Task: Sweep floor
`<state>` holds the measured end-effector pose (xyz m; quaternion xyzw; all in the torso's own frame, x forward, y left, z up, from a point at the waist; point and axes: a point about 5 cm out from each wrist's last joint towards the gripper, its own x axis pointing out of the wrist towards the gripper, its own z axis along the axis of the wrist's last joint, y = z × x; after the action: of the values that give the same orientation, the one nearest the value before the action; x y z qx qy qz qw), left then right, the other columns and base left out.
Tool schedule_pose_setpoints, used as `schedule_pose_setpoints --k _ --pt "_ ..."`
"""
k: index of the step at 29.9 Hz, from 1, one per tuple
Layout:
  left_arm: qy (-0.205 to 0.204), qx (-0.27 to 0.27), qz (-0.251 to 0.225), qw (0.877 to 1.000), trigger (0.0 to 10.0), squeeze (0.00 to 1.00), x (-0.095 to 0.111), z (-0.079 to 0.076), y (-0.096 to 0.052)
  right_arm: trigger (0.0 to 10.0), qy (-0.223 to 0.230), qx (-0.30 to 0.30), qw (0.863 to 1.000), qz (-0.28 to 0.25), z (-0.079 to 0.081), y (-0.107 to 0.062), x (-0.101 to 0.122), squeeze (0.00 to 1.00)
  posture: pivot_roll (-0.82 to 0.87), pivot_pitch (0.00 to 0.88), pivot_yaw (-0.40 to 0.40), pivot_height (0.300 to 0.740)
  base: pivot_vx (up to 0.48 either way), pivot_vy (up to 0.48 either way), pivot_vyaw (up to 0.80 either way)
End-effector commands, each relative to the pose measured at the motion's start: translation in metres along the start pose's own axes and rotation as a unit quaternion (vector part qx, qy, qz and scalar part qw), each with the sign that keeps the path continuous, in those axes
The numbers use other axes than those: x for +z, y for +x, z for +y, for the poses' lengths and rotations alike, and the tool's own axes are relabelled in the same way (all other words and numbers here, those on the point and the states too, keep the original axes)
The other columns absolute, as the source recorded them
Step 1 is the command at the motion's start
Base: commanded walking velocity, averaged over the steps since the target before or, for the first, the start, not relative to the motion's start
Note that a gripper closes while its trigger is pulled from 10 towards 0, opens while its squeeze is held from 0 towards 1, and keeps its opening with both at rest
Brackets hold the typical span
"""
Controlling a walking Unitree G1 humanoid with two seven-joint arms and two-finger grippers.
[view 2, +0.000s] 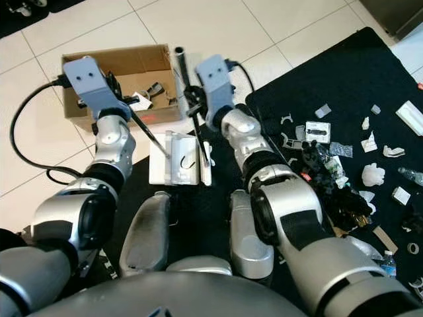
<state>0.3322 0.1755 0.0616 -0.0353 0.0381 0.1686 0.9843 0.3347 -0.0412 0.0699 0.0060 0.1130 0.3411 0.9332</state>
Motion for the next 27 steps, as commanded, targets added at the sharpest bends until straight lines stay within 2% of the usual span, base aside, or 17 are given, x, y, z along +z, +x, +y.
schedule_pose_setpoints --k 1,6,9,12,13,18,19,21,22,23,24,25,26,27 --pt "0.010 0.009 0.060 0.998 10.0 0.00 -0.027 0.006 -0.013 10.0 0.016 0.031 0.999 -0.009 0.025 0.011 0.002 0.00 -0.03 0.142 -0.057 0.740 0.000 0.000 0.00" --pt "0.010 0.012 0.060 0.998 10.0 0.00 -0.028 0.008 -0.013 10.0 0.044 0.062 0.995 -0.067 0.031 0.019 0.029 0.00 -0.03 0.140 -0.059 0.740 0.000 0.000 0.00" --pt "0.010 0.013 0.060 0.998 10.0 0.00 -0.028 0.008 -0.013 10.0 0.038 0.066 0.993 -0.089 0.028 0.020 0.041 0.00 -0.03 0.140 -0.059 0.740 0.000 0.000 0.00" --pt "0.010 0.012 0.061 0.998 10.0 0.00 -0.028 0.007 -0.014 10.0 0.001 0.055 0.990 -0.129 0.019 0.020 0.064 0.00 -0.04 0.144 -0.058 0.740 0.000 0.000 0.00" --pt "0.010 0.012 0.061 0.998 10.0 0.00 -0.028 0.007 -0.014 10.0 0.001 0.055 0.990 -0.129 0.019 0.020 0.064 0.00 -0.04 0.144 -0.058 0.740 0.000 0.000 0.00" --pt "0.008 0.006 0.059 0.998 10.0 0.00 -0.027 0.002 -0.014 10.0 -0.001 0.004 0.987 -0.161 -0.012 0.010 0.080 0.00 -0.05 0.148 -0.057 0.740 0.000 0.000 0.00" --pt "0.008 0.006 0.059 0.998 10.0 0.00 -0.027 0.002 -0.014 10.0 -0.001 0.004 0.987 -0.161 -0.012 0.010 0.080 0.00 -0.05 0.148 -0.057 0.740 0.000 0.000 0.00" --pt "0.009 0.004 0.058 0.998 10.0 0.00 -0.027 0.002 -0.014 10.0 0.001 -0.047 0.986 -0.162 -0.035 0.000 0.081 0.00 -0.05 0.149 -0.053 0.740 0.000 0.000 0.00" --pt "0.009 0.004 0.058 0.998 10.0 0.00 -0.027 0.002 -0.013 10.0 0.002 -0.066 0.985 -0.162 -0.043 -0.004 0.081 0.00 -0.05 0.149 -0.052 0.740 0.000 0.000 0.00" --pt "0.009 0.004 0.058 0.998 10.0 0.00 -0.027 0.002 -0.013 10.0 0.002 -0.066 0.985 -0.162 -0.043 -0.004 0.081 0.00 -0.05 0.149 -0.052 0.740 0.000 0.000 0.00" --pt "0.010 0.003 0.058 0.998 10.0 0.00 -0.027 0.003 -0.013 10.0 0.004 -0.092 0.983 -0.158 -0.055 -0.010 0.079 0.00 -0.05 0.153 -0.046 0.740 0.000 0.000 0.00" --pt "0.010 0.003 0.058 0.998 10.0 0.00 -0.027 0.003 -0.013 10.0 0.004 -0.092 0.983 -0.158 -0.055 -0.010 0.079 0.00 -0.05 0.153 -0.046 0.740 0.000 0.000 0.00" --pt "0.012 0.002 0.057 0.998 10.0 0.00 -0.026 0.003 -0.013 10.0 0.004 -0.120 0.982 -0.148 -0.069 -0.018 0.075 0.00 -0.05 0.157 -0.043 0.740 0.000 0.000 0.00" --pt "0.012 0.002 0.057 0.998 10.0 0.00 -0.026 0.003 -0.013 10.0 0.004 -0.120 0.982 -0.148 -0.069 -0.018 0.075 0.00 -0.05 0.157 -0.043 0.740 0.000 0.000 0.00"
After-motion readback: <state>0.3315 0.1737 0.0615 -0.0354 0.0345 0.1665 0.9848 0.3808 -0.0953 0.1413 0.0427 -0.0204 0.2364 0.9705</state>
